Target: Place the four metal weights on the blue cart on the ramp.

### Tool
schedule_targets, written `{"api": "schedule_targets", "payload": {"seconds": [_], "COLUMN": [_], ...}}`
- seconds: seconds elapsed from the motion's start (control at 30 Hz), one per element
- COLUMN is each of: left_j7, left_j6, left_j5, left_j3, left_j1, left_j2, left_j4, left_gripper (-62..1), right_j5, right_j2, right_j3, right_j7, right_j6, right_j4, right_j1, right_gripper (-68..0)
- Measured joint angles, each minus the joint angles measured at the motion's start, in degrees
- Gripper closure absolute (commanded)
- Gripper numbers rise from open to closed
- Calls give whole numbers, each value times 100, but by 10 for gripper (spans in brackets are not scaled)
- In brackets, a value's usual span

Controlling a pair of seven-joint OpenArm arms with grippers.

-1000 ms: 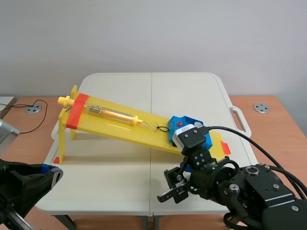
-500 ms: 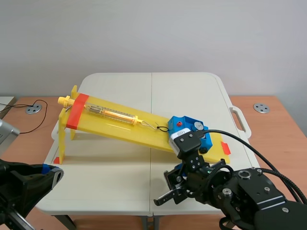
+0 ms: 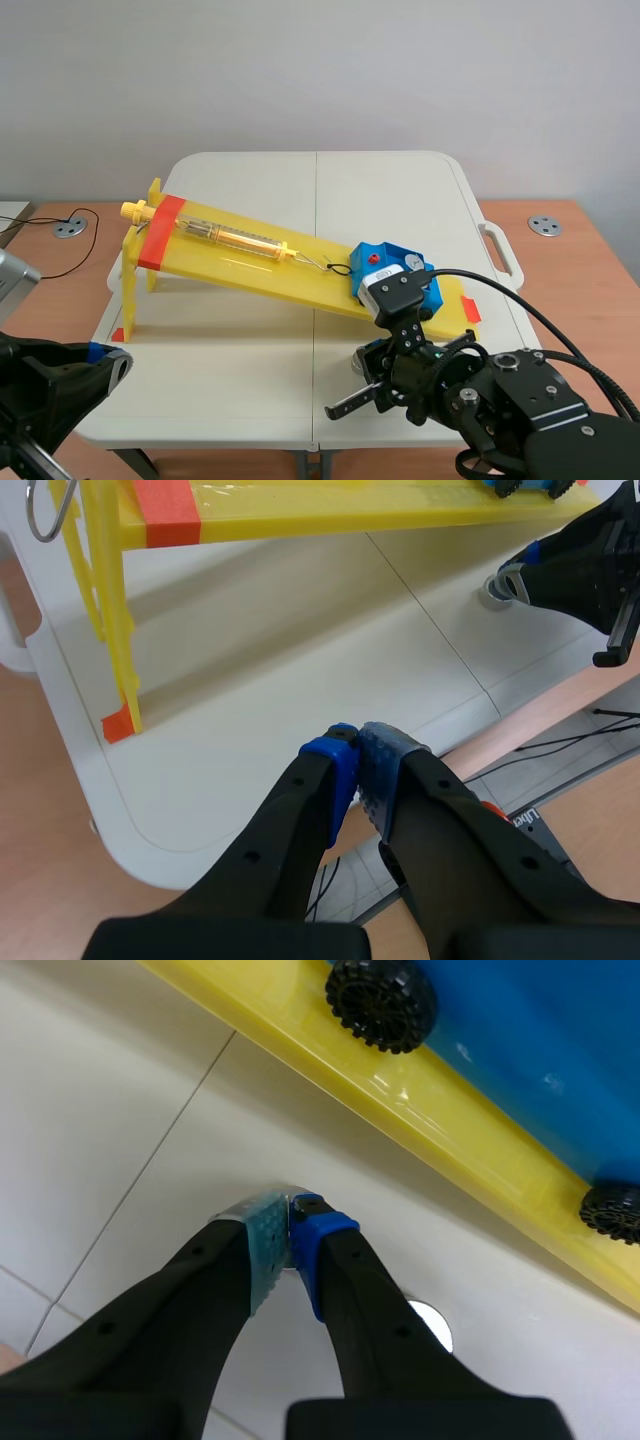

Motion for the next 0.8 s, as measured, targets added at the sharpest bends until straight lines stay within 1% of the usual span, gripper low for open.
{"api": "schedule_targets", "payload": {"seconds": [0.3,0.4,0.53,0.7,0.8], "left_j7": [0,0,0,0,0], "left_j6": [0,0,0,0,0], "left_j5": [0,0,0,0,0], "left_j3": [0,0,0,0,0], "left_j1": [0,0,0,0,0], "left_j2": [0,0,0,0,0], "left_j4": [0,0,0,0,0], "left_gripper": [-38,-38,-38,-38,-38], "right_j5": [0,0,33,170,334], "right_j2": [2,72,358,848,1047], "right_j3": [0,0,0,9,129], "right_j7": [-4,-55,-212,-518,-719], "right_j6": [0,0,2,0,2], "right_j4": [13,181,844,1969,2634], "right_j1": [-2,-87,-431,-1003,-1381], "right_gripper": [-7,-7,-7,-7,-7]}}
